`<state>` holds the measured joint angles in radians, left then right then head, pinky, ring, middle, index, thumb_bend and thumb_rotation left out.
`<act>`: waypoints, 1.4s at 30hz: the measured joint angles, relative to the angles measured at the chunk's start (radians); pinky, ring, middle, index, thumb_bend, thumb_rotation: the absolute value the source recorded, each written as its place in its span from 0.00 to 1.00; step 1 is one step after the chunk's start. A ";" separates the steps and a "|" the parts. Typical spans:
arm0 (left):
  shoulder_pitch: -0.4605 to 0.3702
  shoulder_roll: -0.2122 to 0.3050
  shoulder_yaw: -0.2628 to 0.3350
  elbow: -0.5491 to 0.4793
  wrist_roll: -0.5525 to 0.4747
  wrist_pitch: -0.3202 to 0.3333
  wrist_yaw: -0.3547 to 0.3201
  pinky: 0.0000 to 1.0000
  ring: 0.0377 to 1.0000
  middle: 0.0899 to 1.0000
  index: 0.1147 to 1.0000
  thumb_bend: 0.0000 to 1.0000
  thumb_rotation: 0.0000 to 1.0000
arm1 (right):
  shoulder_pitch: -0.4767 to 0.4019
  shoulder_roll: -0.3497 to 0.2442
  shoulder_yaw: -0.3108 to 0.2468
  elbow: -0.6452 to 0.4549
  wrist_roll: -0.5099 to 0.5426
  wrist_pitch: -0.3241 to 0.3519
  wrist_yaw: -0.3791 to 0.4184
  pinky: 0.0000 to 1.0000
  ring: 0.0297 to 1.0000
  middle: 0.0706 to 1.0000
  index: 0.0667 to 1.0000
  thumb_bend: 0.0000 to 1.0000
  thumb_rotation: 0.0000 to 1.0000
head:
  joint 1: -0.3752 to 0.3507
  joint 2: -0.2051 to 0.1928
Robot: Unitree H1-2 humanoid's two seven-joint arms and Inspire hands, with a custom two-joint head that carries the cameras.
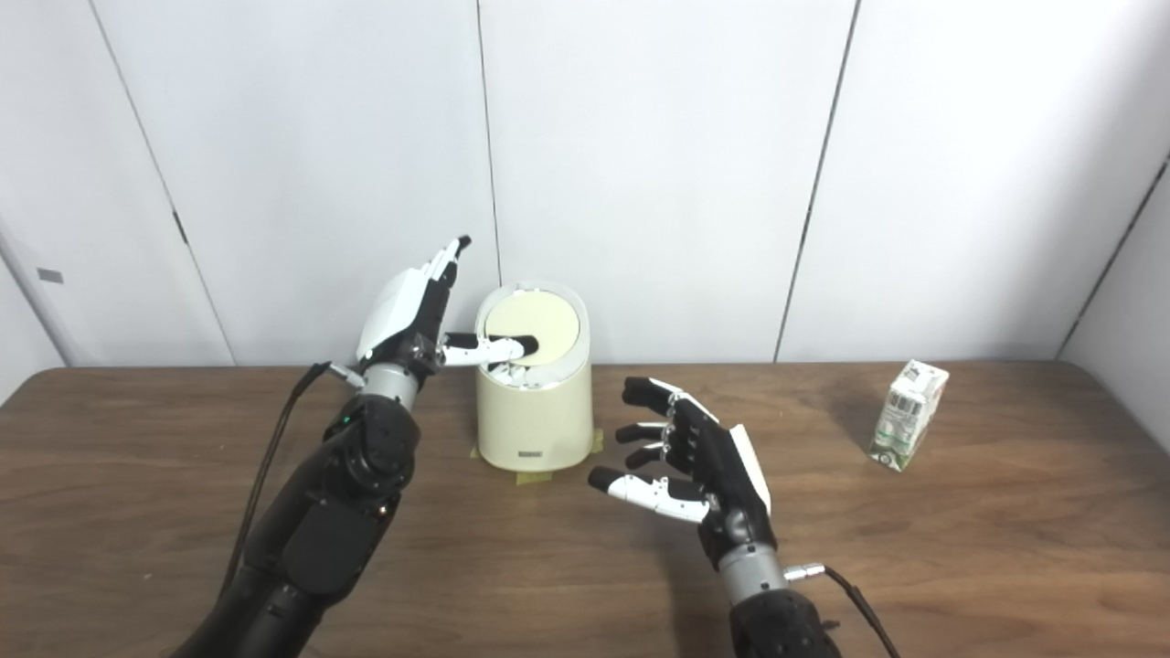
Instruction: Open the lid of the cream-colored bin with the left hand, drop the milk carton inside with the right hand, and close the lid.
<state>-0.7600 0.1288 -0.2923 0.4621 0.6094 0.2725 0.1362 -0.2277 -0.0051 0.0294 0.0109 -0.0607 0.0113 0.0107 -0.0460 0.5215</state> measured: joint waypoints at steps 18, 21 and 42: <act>-0.098 0.127 -0.249 0.008 0.297 0.063 -0.077 0.93 1.00 1.00 1.00 1.00 0.12 | 0.000 0.000 0.010 -0.025 -0.004 0.002 -0.004 0.48 0.61 0.76 0.73 0.74 0.19 | -0.002 0.012; -0.091 0.128 -0.237 0.001 0.289 0.061 -0.086 0.91 1.00 1.00 1.00 0.99 0.20 | 0.000 0.000 0.010 -0.025 -0.004 0.002 -0.004 0.48 0.61 0.76 0.73 0.74 0.18 | 0.001 0.011; 0.323 0.034 0.307 -0.421 -0.438 -0.192 -0.134 0.72 0.78 0.77 0.79 0.84 0.32 | 0.000 -0.015 0.011 0.004 0.001 0.002 -0.003 0.49 0.61 0.77 0.74 0.72 0.18 | 0.015 0.005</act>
<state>-0.4368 0.1631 0.0147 0.0416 0.1718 0.0804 0.0023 -0.2275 -0.0197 0.0408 0.0147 -0.0594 0.0131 0.0080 -0.0307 0.5261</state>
